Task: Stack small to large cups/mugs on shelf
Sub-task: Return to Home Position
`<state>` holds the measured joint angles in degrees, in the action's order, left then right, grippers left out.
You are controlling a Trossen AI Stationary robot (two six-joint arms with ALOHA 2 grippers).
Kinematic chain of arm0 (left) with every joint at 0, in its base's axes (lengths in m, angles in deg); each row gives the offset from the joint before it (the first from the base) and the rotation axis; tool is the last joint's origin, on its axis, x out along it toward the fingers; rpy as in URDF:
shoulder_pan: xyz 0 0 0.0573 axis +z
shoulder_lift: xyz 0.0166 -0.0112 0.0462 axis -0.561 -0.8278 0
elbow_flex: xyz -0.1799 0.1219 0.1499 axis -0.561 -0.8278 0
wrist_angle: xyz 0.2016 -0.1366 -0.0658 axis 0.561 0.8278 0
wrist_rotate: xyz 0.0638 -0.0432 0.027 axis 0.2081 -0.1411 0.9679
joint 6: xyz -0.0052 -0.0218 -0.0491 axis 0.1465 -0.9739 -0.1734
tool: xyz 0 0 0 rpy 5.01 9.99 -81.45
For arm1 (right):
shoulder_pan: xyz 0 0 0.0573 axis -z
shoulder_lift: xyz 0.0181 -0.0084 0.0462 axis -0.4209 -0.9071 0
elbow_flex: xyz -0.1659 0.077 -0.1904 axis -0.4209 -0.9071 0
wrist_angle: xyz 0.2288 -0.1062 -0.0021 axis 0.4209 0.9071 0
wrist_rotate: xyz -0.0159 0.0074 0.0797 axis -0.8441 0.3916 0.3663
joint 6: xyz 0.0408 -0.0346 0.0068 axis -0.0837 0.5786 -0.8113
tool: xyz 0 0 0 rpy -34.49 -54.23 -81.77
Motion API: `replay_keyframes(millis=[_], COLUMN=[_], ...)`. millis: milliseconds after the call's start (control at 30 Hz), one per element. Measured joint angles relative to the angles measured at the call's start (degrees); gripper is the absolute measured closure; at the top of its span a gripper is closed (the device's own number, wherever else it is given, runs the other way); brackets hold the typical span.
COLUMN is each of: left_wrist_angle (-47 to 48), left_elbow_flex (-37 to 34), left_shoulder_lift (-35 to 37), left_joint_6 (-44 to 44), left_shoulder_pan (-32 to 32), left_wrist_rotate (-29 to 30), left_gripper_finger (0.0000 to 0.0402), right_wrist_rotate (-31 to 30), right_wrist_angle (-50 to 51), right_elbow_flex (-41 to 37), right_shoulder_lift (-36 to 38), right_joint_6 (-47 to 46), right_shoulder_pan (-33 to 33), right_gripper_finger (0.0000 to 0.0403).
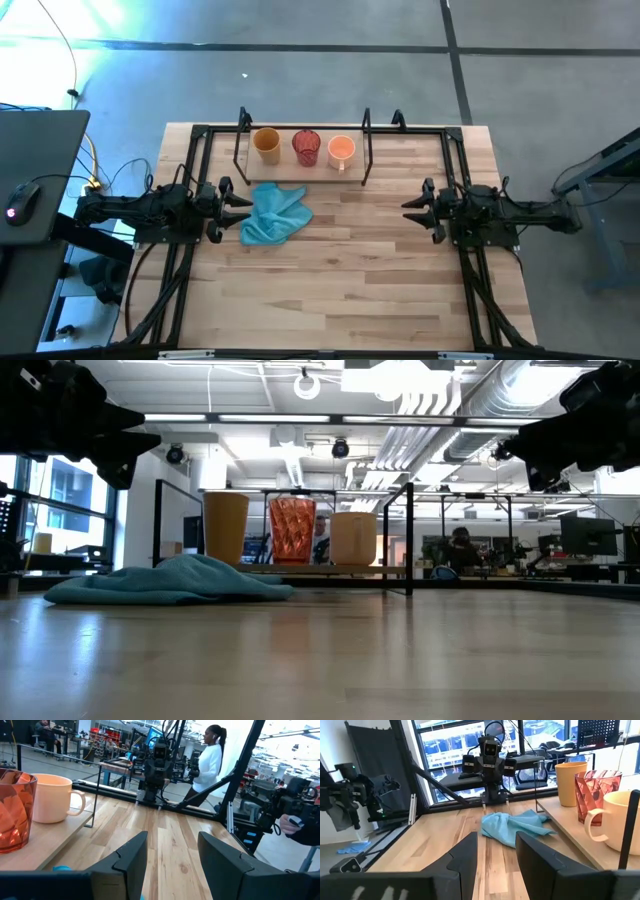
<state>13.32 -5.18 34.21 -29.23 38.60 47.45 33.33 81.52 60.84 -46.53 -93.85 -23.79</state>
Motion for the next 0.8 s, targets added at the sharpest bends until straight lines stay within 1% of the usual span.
replay_keyframes(millis=[800], left_wrist_angle=[0.0], left_elbow_flex=[0.0], left_shoulder_lift=[0.0], left_joint_6=[0.0], left_shoulder_pan=[0.0], left_wrist_rotate=[0.0], left_gripper_finger=[0.0238], right_wrist_rotate=[-0.2], right_wrist_angle=[0.0], right_elbow_flex=[0.0], right_shoulder_lift=[0.0], right_joint_6=[-0.9], right_shoulder_pan=[0.0], right_gripper_finger=[0.0277])
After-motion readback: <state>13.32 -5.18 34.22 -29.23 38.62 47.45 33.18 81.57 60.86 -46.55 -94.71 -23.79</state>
